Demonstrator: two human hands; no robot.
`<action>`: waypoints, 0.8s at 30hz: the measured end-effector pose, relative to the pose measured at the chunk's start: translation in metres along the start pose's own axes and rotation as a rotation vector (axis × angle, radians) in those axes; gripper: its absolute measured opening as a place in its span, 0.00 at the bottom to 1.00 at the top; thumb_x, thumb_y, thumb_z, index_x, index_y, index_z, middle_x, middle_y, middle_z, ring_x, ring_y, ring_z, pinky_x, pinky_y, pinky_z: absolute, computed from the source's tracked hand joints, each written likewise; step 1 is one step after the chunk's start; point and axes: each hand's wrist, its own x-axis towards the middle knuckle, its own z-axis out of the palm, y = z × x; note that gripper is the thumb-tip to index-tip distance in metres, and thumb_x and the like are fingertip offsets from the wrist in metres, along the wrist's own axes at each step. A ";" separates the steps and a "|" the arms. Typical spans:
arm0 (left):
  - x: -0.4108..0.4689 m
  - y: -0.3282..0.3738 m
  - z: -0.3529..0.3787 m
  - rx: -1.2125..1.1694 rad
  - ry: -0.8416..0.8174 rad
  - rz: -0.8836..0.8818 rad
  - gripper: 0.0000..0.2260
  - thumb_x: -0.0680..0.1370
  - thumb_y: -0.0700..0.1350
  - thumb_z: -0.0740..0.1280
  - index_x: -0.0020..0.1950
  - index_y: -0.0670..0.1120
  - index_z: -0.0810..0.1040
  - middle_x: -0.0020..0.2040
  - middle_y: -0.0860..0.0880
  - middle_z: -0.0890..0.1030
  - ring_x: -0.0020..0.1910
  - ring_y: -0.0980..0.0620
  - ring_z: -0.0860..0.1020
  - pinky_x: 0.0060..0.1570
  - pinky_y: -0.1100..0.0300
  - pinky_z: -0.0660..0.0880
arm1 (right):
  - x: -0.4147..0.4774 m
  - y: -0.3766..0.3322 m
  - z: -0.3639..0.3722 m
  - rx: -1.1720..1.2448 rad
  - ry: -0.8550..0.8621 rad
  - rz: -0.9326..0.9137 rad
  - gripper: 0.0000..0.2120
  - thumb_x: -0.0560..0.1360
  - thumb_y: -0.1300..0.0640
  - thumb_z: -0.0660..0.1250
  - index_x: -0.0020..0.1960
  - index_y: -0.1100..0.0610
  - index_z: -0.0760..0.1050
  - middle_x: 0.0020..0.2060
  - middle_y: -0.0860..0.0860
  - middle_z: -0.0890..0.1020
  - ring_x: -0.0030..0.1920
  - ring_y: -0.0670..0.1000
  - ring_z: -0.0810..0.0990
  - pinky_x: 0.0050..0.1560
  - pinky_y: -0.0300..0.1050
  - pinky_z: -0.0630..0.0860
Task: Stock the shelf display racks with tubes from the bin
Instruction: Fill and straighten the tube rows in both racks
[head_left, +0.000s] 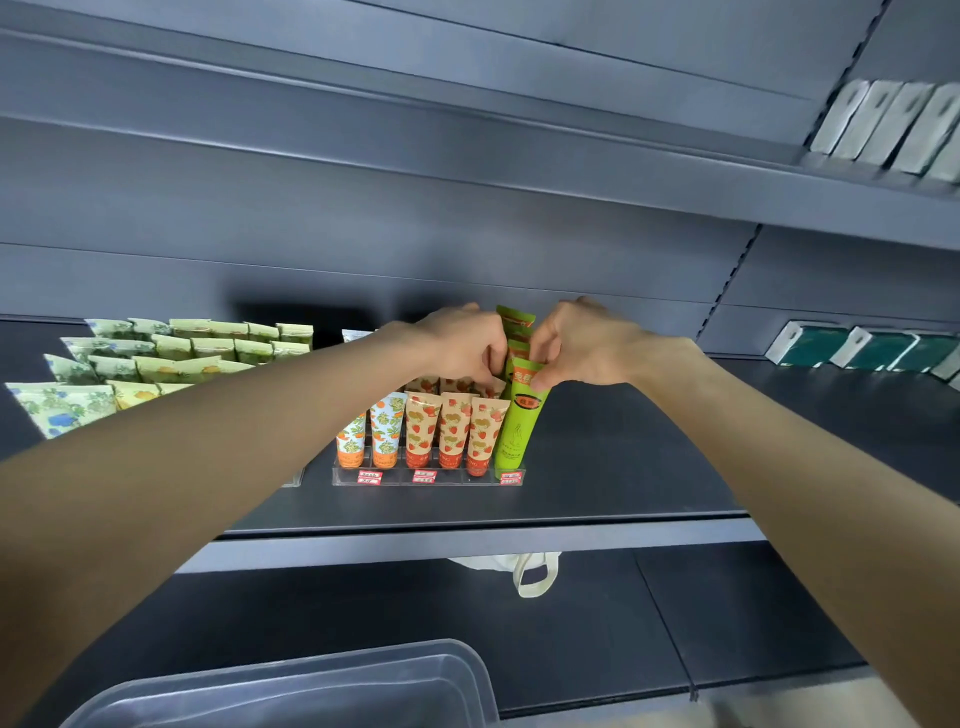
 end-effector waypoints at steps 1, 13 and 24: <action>0.001 0.001 0.001 0.005 -0.001 0.000 0.07 0.72 0.50 0.71 0.44 0.47 0.84 0.40 0.54 0.82 0.39 0.58 0.71 0.52 0.51 0.74 | 0.000 0.001 0.000 0.001 0.004 0.002 0.10 0.67 0.54 0.77 0.47 0.54 0.81 0.42 0.47 0.80 0.45 0.49 0.77 0.45 0.40 0.68; 0.004 -0.005 0.007 0.021 0.042 -0.015 0.05 0.72 0.50 0.71 0.39 0.50 0.83 0.33 0.59 0.76 0.35 0.61 0.68 0.56 0.47 0.72 | 0.002 0.002 0.001 0.022 0.005 -0.024 0.09 0.67 0.56 0.77 0.46 0.55 0.83 0.38 0.46 0.79 0.40 0.46 0.76 0.36 0.35 0.67; 0.004 -0.004 0.007 0.002 0.046 -0.020 0.04 0.72 0.47 0.71 0.41 0.47 0.83 0.34 0.57 0.77 0.34 0.62 0.69 0.49 0.49 0.76 | 0.003 -0.002 0.000 0.007 -0.009 -0.031 0.09 0.67 0.55 0.77 0.46 0.54 0.82 0.37 0.45 0.78 0.41 0.46 0.76 0.40 0.38 0.68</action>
